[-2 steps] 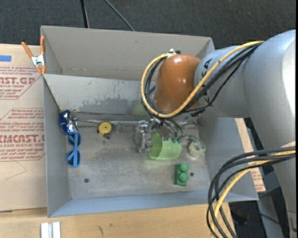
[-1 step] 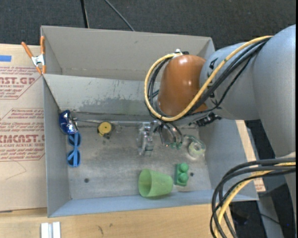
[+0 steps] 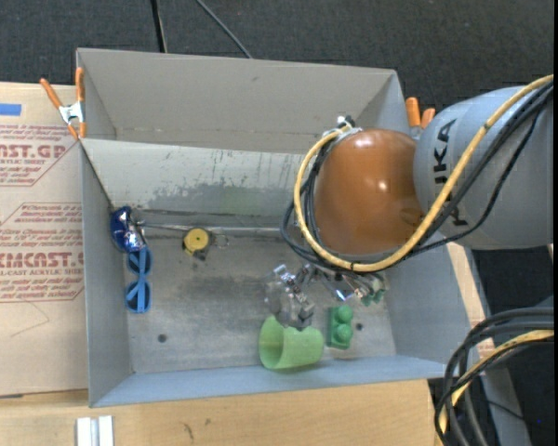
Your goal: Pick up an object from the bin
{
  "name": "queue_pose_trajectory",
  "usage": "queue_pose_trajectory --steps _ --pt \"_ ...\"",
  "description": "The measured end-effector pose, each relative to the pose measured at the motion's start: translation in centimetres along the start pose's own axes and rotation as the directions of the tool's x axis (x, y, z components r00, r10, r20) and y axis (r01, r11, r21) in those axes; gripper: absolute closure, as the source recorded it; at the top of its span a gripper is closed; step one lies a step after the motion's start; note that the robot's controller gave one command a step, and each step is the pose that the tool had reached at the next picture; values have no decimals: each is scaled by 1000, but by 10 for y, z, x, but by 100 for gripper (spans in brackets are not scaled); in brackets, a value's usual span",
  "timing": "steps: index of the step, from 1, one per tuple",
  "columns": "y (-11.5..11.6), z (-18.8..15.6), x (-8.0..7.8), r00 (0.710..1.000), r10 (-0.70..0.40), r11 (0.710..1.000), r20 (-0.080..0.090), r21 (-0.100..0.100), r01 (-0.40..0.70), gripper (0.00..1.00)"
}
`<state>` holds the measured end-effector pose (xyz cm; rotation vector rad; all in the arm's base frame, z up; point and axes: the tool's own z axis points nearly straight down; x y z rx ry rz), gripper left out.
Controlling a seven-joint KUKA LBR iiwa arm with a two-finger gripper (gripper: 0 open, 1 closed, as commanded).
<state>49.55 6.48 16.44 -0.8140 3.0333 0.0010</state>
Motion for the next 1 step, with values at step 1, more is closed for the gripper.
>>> queue_pose_trajectory --steps 1 --pt "12 5 -10 982 -188 982 1 0 188 100"
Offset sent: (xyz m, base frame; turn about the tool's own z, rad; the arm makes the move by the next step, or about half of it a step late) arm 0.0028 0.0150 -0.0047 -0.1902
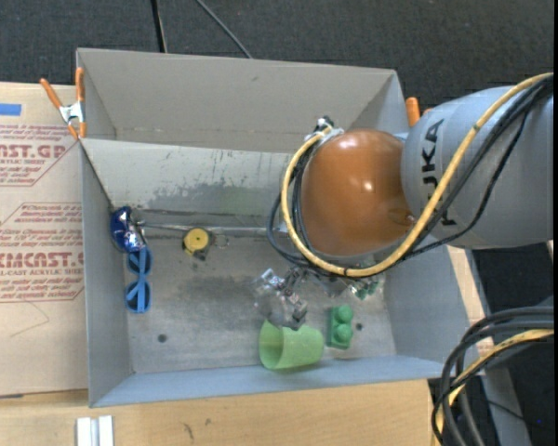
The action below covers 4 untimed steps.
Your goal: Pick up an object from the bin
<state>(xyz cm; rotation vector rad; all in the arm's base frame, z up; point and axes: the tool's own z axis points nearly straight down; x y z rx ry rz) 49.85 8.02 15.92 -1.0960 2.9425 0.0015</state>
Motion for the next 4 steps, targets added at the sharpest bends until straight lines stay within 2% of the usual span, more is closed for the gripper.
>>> queue_pose_trajectory --steps 1,2,3,4 --pt "0 0 0 1000 0 1000 0 -1 0 0" --pt "-14 84 30 998 -63 998 -28 -7 63 0" --pt "-16 81 31 998 -62 998 -28 -3 62 100" --pt "-36 63 -53 927 376 927 2 -1 -376 100"
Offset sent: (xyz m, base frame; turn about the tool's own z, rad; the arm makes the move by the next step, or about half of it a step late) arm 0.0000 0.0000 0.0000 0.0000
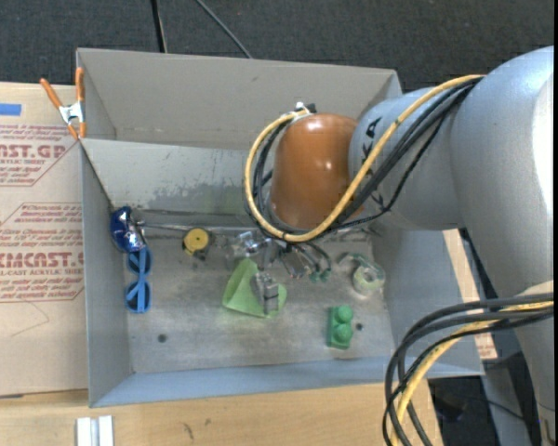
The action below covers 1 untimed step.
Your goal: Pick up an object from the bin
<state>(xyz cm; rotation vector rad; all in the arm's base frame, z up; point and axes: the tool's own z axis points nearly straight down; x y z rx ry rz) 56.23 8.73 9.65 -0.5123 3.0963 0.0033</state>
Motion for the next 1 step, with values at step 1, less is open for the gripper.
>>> queue_pose_trajectory --steps 1 --pt "-20 3 8 840 -542 840 5 14 542 100"
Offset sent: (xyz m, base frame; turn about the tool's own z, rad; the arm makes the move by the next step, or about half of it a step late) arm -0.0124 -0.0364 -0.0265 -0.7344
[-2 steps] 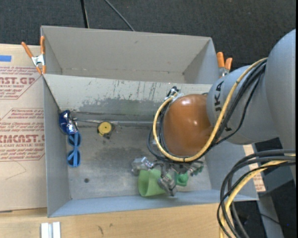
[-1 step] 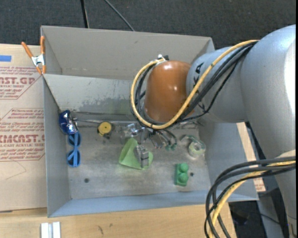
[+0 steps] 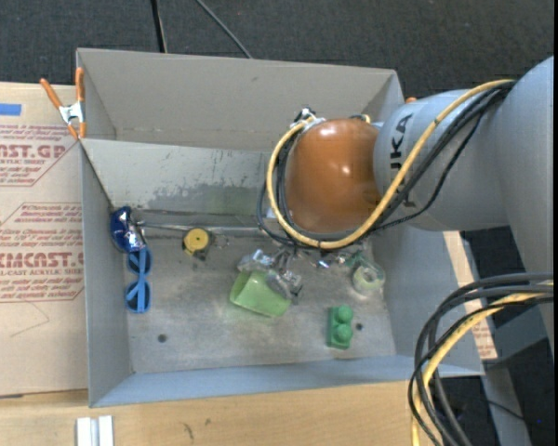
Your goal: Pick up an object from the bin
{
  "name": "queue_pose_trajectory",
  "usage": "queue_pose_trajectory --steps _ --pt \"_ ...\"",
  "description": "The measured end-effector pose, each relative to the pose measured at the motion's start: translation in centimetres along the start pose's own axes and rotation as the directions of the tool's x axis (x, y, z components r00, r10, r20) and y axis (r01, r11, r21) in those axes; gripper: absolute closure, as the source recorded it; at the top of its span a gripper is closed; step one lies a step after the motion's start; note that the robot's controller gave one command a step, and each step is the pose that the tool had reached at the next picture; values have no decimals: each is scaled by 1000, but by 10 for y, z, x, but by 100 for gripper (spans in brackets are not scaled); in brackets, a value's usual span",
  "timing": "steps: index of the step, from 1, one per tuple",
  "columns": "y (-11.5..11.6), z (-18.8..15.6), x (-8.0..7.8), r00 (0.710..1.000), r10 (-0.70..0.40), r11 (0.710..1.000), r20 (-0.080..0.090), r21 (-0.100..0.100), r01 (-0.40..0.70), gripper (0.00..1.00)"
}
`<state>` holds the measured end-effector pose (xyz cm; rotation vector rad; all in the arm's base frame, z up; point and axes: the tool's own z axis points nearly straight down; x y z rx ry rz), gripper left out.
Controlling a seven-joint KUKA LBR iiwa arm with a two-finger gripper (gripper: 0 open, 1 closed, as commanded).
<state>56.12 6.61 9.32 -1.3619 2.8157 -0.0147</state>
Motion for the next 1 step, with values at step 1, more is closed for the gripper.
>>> queue_pose_trajectory --steps 1 --pt "-12 -136 3 1000 0 1000 0 -7 0 100"
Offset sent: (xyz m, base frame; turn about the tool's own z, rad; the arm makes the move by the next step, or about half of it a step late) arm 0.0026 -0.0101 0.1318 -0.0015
